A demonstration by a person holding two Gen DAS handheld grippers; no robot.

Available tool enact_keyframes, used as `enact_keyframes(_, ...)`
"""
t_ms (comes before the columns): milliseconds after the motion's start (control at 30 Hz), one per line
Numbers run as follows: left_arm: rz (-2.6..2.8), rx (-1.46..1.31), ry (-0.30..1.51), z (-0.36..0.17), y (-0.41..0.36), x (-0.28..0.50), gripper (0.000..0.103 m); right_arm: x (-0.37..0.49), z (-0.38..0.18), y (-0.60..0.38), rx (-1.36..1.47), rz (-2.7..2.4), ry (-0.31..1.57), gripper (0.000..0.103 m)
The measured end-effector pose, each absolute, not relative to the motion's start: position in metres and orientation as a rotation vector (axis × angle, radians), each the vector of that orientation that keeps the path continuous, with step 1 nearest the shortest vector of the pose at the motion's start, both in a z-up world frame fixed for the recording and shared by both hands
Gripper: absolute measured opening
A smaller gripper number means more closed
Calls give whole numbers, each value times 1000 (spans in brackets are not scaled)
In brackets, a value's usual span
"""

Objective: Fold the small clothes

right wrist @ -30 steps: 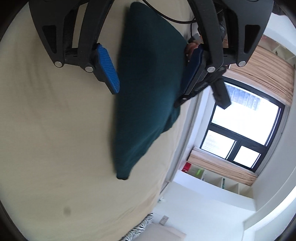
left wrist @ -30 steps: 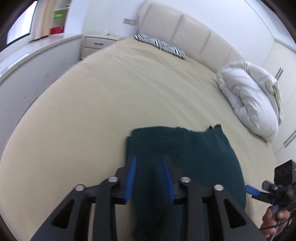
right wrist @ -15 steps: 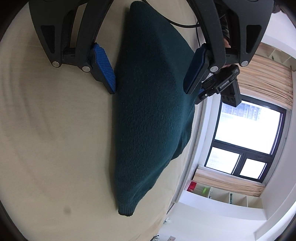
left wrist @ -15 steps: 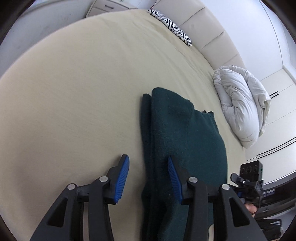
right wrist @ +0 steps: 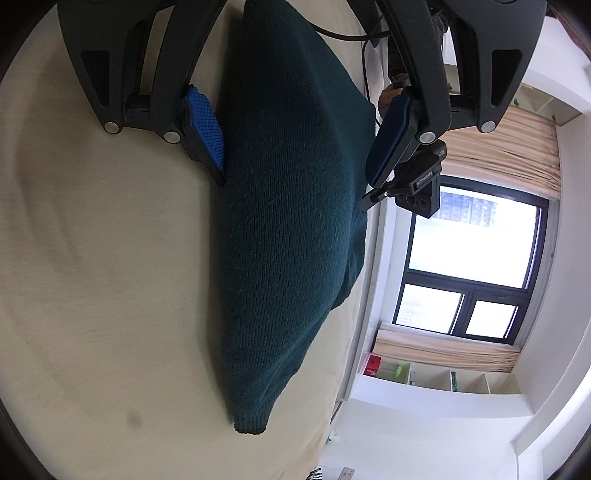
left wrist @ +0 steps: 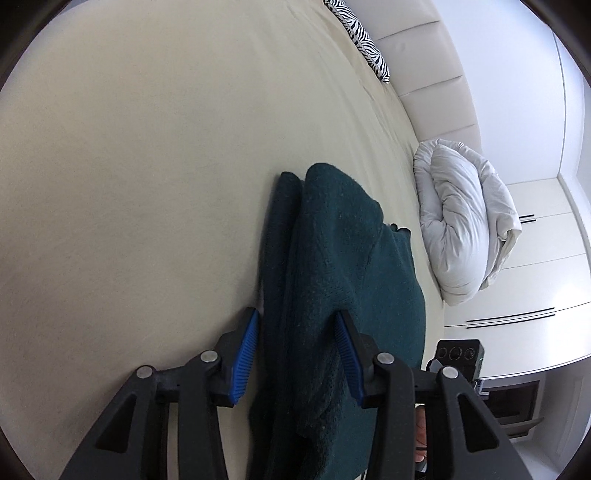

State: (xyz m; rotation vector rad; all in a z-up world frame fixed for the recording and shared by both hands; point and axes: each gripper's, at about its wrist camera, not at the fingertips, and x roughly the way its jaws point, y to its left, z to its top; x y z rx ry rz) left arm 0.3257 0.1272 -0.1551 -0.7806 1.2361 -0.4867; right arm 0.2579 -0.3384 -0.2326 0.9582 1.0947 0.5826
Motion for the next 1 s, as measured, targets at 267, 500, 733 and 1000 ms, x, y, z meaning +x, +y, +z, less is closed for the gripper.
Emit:
enact_keyframes(267, -470, -705, 1210, -148, 120, 319, 22, 263, -225, -322, 828, 517, 1148, 47)
enact_keyframes(500, -489, -636, 1146, -105, 108, 279, 20, 242, -194, -315, 761, 491, 1091, 39)
enact_keyframes(733, -559, -521, 1106, -69, 72, 200, 20, 164, -148, -324, 707, 526, 1044, 39)
enact_keyframes(1000, -614, -474, 1114, -66, 32, 131, 20, 66, -127, -344, 722, 499, 1004, 38)
